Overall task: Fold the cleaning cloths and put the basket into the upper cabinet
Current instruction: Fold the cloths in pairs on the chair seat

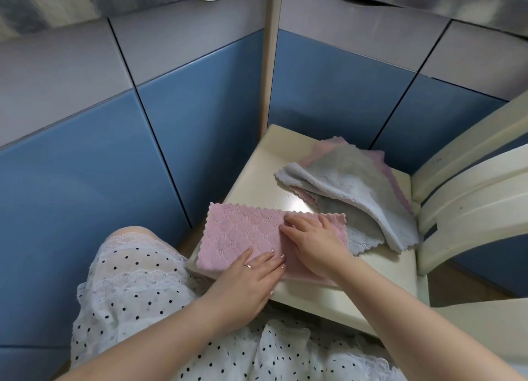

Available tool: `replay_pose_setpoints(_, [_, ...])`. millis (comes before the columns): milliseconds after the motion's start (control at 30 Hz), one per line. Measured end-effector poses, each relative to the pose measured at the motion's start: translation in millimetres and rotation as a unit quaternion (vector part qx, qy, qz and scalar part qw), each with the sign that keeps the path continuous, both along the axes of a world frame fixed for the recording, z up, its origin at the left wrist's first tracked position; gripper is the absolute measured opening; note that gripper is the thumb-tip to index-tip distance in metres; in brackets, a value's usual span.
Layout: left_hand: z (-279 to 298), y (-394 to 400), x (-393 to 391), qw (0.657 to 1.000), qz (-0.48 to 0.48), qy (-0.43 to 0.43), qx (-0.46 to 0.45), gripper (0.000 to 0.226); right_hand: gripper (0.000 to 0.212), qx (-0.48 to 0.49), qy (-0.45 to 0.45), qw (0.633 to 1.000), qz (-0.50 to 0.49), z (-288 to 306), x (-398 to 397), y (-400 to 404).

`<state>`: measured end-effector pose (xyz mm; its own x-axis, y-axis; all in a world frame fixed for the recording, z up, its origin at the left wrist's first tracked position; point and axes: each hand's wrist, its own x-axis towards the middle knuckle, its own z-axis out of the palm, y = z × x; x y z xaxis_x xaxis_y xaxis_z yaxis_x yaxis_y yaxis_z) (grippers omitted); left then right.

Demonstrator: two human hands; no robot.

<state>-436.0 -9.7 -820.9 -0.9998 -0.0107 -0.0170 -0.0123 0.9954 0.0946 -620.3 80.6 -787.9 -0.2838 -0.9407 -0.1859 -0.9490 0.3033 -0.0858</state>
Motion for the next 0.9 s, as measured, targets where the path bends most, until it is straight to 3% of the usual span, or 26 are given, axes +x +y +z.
replay_pose_setpoints(233, [3,-42,28,0.999,0.012,0.031,-0.020,0.042,0.034,-0.047,0.086,0.994,0.050,-3,-1,26])
replay_pose_setpoints(467, [1,-67,39,0.999,0.030,0.025,-0.029,0.062,0.030,-0.112,0.032,0.989,0.095,-13,27,56])
replay_pose_setpoints(567, [0,-64,37,0.998,0.014,0.041,-0.049,0.066,0.043,-0.084,0.015,0.989,0.121,-16,20,66])
replay_pose_setpoints(700, [-11,-56,35,0.996,-0.042,0.061,-0.058,0.057,0.079,0.010,-0.003,0.988,0.157,-22,11,90])
replay_pose_setpoints(833, [-21,-52,30,0.995,-0.060,0.064,-0.044,0.063,0.096,-0.030,0.066,0.981,0.180,-39,17,97])
replay_pose_setpoints(900, [-19,-52,30,0.995,-0.063,0.064,-0.033,0.062,0.088,-0.099,0.074,0.975,0.186,-50,20,98])
